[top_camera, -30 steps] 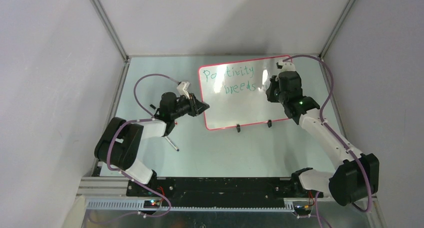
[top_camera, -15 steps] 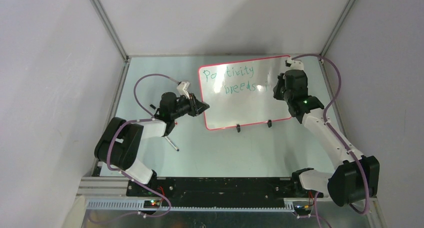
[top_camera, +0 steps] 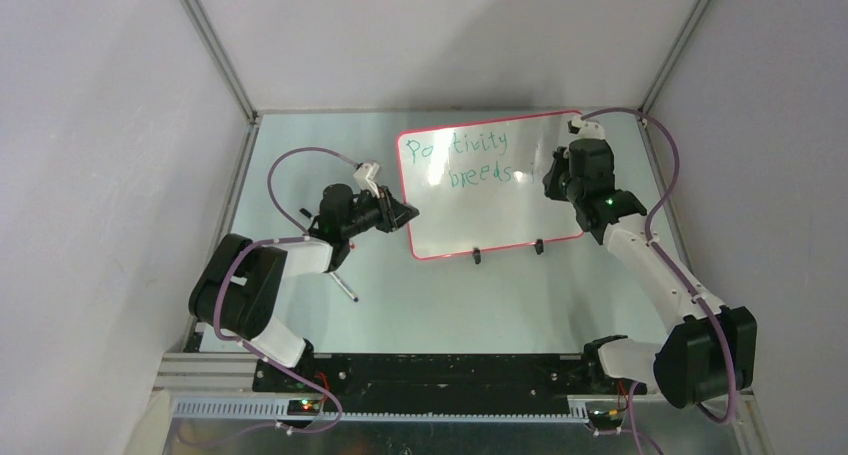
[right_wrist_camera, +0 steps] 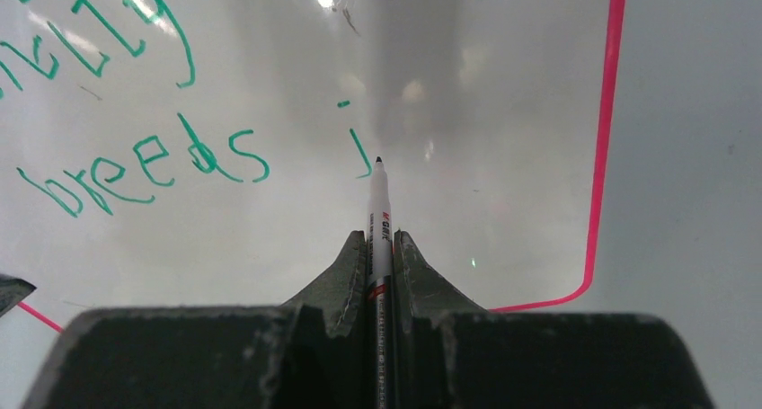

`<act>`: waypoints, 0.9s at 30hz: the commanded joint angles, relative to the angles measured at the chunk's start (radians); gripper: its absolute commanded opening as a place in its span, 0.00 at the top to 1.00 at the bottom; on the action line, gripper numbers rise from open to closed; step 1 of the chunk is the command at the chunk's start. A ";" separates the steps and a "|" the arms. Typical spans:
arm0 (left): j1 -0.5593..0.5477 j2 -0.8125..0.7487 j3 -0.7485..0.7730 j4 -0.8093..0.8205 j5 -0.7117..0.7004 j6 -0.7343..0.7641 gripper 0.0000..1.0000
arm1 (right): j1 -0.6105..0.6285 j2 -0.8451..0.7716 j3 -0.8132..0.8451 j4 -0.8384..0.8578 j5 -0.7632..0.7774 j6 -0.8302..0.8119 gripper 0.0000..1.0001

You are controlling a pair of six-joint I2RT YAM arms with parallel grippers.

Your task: Write a sentence on the whiteboard

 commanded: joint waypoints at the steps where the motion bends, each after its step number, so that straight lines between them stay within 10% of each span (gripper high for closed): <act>1: -0.014 -0.032 0.018 0.009 -0.032 0.065 0.76 | 0.019 -0.007 0.037 -0.036 -0.009 -0.004 1.00; 27: -0.014 -0.030 0.019 0.008 -0.030 0.066 0.76 | 0.065 0.039 0.025 0.007 0.005 -0.006 1.00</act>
